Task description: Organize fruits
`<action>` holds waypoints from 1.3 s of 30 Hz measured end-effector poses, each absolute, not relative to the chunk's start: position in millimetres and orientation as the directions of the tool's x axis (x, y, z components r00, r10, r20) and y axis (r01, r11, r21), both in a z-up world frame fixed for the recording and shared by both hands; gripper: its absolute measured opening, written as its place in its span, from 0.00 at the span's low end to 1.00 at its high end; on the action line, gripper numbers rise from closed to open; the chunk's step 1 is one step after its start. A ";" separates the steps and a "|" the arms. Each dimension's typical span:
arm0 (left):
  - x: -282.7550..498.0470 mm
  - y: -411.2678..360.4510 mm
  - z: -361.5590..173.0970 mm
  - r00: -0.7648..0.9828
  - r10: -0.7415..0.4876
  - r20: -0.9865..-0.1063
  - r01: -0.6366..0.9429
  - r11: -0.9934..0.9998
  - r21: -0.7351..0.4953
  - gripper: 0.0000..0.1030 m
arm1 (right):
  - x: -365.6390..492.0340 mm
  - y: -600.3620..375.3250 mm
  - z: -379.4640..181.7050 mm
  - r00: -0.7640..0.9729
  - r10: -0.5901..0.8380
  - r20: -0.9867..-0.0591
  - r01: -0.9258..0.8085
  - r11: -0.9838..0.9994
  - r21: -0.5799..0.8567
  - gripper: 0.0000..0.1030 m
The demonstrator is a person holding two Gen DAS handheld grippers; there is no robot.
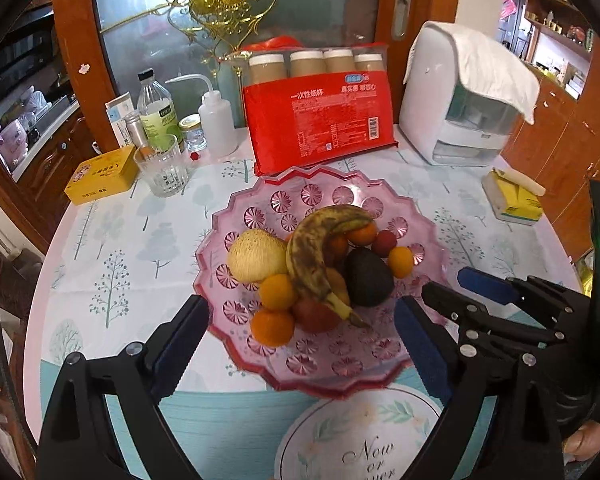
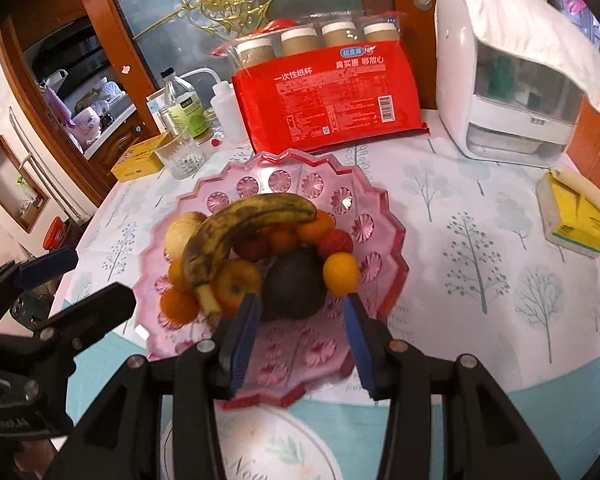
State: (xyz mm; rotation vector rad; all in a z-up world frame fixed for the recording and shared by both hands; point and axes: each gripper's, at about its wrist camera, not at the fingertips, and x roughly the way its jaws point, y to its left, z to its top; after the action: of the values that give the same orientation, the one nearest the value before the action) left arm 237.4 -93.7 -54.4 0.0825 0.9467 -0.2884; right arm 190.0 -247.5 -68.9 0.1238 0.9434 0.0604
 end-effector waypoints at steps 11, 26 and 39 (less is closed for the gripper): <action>159.5 -61.9 -18.8 0.580 -0.228 -0.782 0.279 0.958 -0.073 0.90 | 105.4 -221.4 -39.9 0.613 0.086 -0.786 0.039 0.990 0.138 0.43; 41.4 -30.8 5.3 0.612 -0.186 -0.769 0.251 0.967 -0.035 0.91 | -15.7 -185.9 -32.4 0.568 0.063 -0.821 0.059 0.991 0.116 0.43; -6.7 -10.8 9.5 0.602 -0.105 -0.792 0.124 0.992 -0.038 0.93 | -59.3 -177.6 4.8 0.624 0.027 -0.781 0.085 0.991 0.102 0.58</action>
State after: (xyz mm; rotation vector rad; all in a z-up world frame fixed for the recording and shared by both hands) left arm -6.7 -10.8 9.5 0.0221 0.9155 -0.1330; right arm -59.3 -177.6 4.8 0.1333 0.8971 -0.0335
